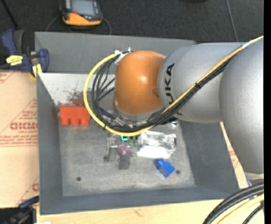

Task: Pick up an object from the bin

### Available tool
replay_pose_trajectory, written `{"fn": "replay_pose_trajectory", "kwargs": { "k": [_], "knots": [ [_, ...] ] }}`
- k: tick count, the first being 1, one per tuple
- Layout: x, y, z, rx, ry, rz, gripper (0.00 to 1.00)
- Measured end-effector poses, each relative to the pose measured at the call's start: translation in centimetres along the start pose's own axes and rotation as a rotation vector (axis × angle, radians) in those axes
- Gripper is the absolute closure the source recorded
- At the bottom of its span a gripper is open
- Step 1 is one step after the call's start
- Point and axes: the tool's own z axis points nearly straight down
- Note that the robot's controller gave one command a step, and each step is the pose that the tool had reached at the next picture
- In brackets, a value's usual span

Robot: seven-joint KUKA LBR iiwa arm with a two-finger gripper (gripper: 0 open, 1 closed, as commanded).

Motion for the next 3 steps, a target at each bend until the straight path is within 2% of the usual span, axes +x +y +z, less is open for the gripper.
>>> {"fn": "replay_pose_trajectory", "kwargs": {
  "k": [1,2,3],
  "knots": [
    [-2.3,-9.3,8.2,0.005,-0.002,-0.204,0.00],
    [-2.4,-8.8,7.9,0.000,-0.007,-0.204,1.00],
    [-2.7,-8.5,-3.2,0.001,-0.016,-0.171,1.00]
  ]
}}
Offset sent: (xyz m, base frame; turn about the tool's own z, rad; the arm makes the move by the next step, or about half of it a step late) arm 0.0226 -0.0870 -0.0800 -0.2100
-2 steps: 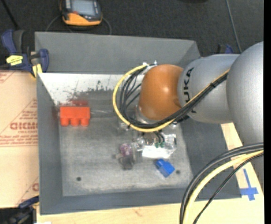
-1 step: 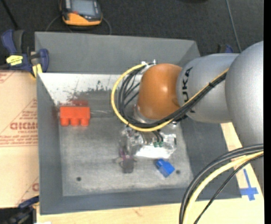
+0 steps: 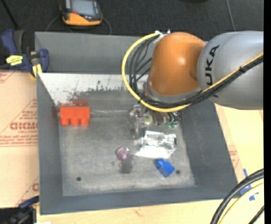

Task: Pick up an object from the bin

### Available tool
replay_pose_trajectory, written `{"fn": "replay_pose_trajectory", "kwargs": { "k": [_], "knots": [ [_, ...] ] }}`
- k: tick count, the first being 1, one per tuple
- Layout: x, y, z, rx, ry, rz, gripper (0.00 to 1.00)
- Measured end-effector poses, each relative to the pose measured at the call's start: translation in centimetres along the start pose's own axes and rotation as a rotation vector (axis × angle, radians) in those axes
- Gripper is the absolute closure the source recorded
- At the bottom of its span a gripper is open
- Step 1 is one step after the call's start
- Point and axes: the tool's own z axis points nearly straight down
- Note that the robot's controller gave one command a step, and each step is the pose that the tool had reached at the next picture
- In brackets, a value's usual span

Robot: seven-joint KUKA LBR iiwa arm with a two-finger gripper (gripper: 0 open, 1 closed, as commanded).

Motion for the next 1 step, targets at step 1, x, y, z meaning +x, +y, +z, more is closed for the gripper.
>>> {"fn": "replay_pose_trajectory", "kwargs": {
  "k": [1],
  "knots": [
    [0.16,0.06,0.52,-0.002,0.008,0.001,0.00]
  ]
}}
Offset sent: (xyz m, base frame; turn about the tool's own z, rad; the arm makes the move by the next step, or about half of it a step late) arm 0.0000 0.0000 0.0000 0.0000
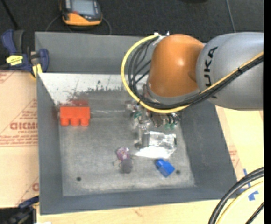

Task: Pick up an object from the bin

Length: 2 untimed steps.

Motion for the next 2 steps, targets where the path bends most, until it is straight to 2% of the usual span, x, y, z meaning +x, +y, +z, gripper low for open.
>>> {"fn": "replay_pose_trajectory", "kwargs": {
  "k": [1,2],
  "knots": [
    [7.53,1.08,10.27,-0.002,0.014,-0.067,0.00],
    [7.06,1.03,9.79,-0.001,0.001,-0.062,1.00]
  ]
}}
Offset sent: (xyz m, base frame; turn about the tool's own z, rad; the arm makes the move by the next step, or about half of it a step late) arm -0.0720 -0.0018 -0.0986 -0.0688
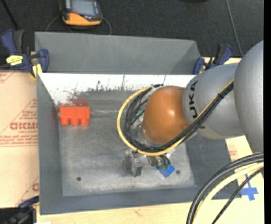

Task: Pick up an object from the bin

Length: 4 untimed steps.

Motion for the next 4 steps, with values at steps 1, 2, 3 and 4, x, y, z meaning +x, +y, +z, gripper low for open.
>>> {"fn": "replay_pose_trajectory", "kwargs": {
  "k": [1,2,3,4],
  "knots": [
    [1.0,-1.1,-8.3,0.004,-0.006,0.001,1.00],
    [2.0,-1.5,-5.4,0.002,0.003,-0.247,1.00],
    [2.2,-0.3,-16.4,0.005,-0.008,-0.273,1.00],
    [0.3,-2.1,-7.2,-0.001,0.004,-0.878,1.00]
  ]
}}
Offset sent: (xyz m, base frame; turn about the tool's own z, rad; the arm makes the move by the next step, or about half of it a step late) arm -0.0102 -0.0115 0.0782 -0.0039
